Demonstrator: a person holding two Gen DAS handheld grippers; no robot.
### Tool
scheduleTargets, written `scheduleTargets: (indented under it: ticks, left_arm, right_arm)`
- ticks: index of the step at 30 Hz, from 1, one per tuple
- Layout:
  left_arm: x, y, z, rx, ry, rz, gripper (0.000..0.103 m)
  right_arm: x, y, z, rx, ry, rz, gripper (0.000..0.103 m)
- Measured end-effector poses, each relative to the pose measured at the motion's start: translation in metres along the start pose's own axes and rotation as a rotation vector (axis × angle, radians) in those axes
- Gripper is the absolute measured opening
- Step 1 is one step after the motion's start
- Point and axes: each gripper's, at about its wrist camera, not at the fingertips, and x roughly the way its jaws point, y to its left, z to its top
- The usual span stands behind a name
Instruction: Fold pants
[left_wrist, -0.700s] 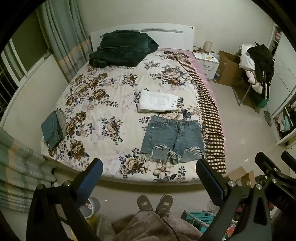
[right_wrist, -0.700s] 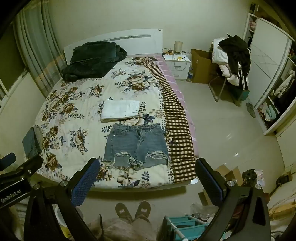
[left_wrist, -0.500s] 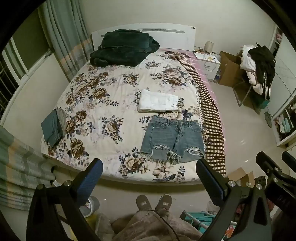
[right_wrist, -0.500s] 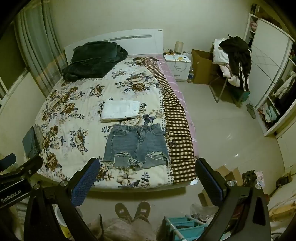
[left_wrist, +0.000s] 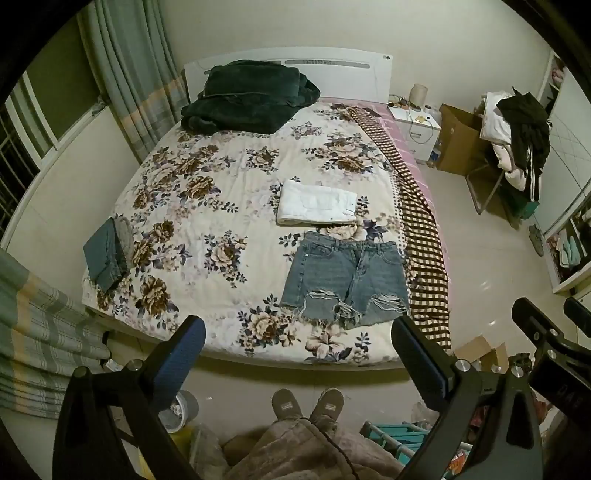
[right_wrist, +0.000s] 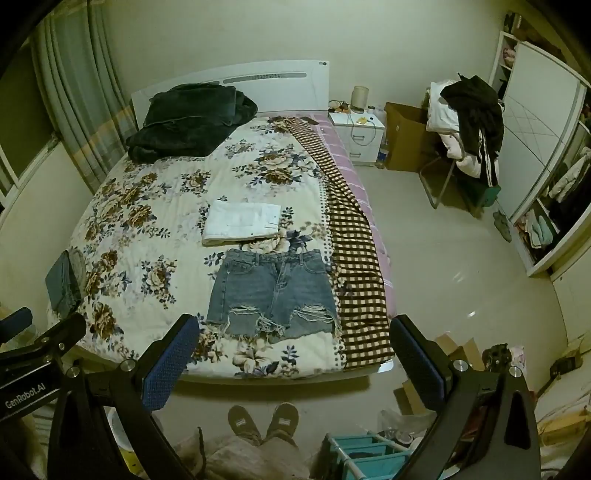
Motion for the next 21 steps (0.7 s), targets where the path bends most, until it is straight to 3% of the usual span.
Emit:
scheduleTargets:
  ticks: [21]
  left_arm:
    - [-0.0014, 0.0035, -0.0023, -0.001, -0.008, 0.003, 0.103]
  right_arm:
    - [-0.0073, 0.0080, 0.0005, 0.002, -0.004, 0.005, 0.103]
